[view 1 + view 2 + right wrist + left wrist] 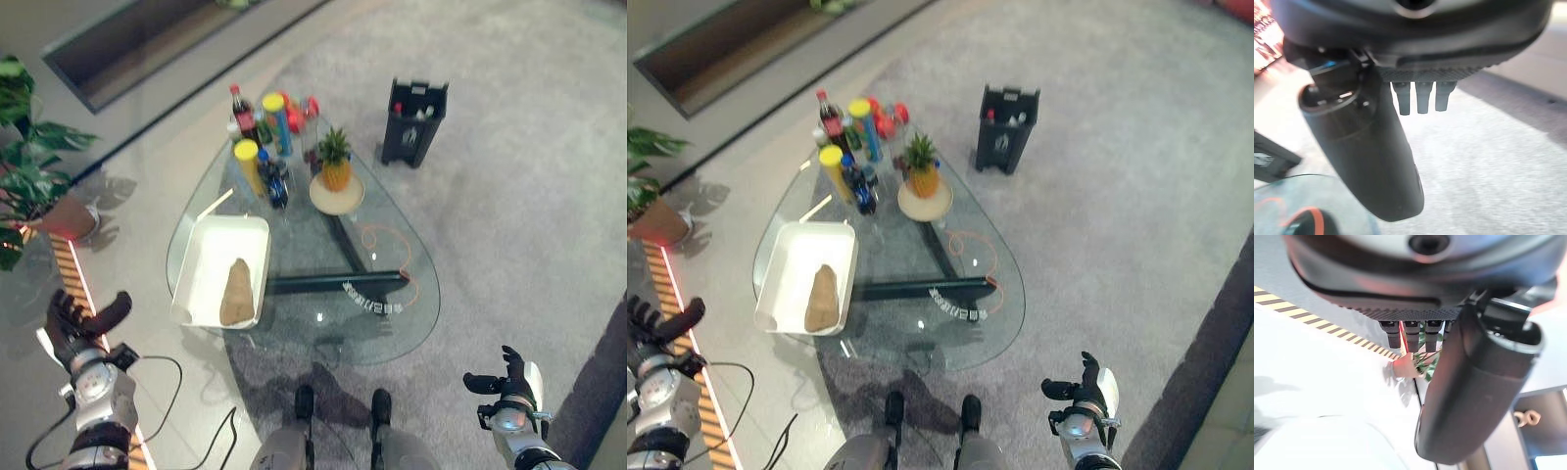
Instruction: Wipe the table with a cloth and put it in the basket.
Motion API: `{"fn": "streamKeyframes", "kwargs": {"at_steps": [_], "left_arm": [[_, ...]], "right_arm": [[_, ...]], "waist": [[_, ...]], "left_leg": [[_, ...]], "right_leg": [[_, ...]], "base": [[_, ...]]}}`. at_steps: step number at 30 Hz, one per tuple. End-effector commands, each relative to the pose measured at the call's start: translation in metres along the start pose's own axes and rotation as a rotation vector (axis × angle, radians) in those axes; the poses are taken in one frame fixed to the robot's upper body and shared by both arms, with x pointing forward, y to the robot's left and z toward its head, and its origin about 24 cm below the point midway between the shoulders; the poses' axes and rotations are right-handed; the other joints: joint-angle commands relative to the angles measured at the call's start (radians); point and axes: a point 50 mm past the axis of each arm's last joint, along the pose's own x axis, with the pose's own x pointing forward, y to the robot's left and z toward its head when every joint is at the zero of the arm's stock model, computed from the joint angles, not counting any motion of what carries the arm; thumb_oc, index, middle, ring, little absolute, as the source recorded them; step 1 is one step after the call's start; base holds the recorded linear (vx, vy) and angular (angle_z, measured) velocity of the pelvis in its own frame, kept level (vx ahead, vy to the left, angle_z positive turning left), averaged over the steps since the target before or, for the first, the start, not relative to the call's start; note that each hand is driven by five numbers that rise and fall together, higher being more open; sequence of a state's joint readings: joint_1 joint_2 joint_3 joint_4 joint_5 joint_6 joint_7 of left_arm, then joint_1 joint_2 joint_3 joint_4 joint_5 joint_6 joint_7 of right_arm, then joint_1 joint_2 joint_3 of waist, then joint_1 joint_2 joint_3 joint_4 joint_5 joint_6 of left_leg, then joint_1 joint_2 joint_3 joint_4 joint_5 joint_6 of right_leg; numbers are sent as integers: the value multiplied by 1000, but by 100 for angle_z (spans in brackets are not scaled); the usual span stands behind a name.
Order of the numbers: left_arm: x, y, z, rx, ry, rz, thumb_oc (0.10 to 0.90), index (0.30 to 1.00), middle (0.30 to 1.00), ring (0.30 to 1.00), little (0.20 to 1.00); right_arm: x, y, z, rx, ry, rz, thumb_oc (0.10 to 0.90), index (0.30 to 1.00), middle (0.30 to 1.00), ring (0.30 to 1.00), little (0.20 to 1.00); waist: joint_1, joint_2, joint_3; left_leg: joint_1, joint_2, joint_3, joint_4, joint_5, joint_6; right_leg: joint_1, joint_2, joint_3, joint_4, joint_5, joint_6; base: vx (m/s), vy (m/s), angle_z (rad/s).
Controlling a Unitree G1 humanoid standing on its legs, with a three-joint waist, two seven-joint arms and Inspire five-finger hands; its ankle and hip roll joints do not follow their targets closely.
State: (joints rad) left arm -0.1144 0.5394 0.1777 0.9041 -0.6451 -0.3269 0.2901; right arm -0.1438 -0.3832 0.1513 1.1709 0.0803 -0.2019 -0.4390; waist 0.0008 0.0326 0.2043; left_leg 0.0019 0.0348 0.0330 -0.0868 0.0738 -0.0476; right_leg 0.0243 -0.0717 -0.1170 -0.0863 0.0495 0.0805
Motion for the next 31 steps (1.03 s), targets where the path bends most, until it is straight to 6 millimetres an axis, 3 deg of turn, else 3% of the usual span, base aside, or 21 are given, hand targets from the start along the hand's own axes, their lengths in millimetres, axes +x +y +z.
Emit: {"fn": "streamKeyframes", "kwargs": {"at_steps": [1,3,5,7,11,13,18,31], "left_arm": [[8,16,9,76,-38,-9,800,900,900,900,900],[2,21,-9,116,41,-51,800,900,900,900,900],[-17,26,-52,165,244,-160,800,900,900,900,900],[-26,28,-68,195,323,-200,800,900,900,900,900],[-77,32,-133,305,667,-372,800,900,900,900,900],[-91,33,-146,373,749,-428,800,900,900,900,900],[-111,22,-163,537,854,-600,800,900,900,900,900],[-114,12,-167,642,876,-612,800,900,900,900,900]], "right_arm": [[-5,-26,-38,-53,114,-63,800,900,900,900,900],[-8,-26,-45,-56,150,-41,800,900,900,900,900],[-14,-22,-61,-51,237,40,800,900,900,900,900],[-17,-20,-69,-33,288,89,800,900,900,900,900],[-36,-6,-100,-20,504,275,800,900,900,900,900],[-43,0,-107,-38,569,347,800,900,900,900,900],[-50,10,-111,-109,627,430,800,900,900,900,900],[-50,23,-102,-162,594,483,800,900,900,900,900]], "waist": [[11,-7,-109],[12,-9,-119],[16,-12,-130],[17,-14,-133],[24,-17,-149],[25,-19,-152],[21,-17,-150],[5,-25,-141]], "left_leg": [[9,-50,0,4,-86,-5],[22,-48,4,1,-91,-6],[38,-46,12,0,-96,-5],[43,-45,16,0,-97,-3],[64,-43,22,0,-103,2],[71,-40,25,0,-105,3],[88,-34,37,7,-113,6],[106,-15,68,9,-118,3]], "right_leg": [[-13,-14,-28,87,-82,32],[2,-15,-34,77,-81,35],[21,-18,-44,62,-75,37],[27,-20,-49,57,-73,37],[51,-22,-66,44,-71,36],[56,-22,-70,41,-70,35],[67,-24,-74,49,-74,31],[75,-32,-76,62,-82,33]], "base": [[0,0,0],[16,-7,1],[18,-8,0],[0,0,0],[30,-3,0],[0,0,0],[13,6,0],[15,-1,-6]]}}
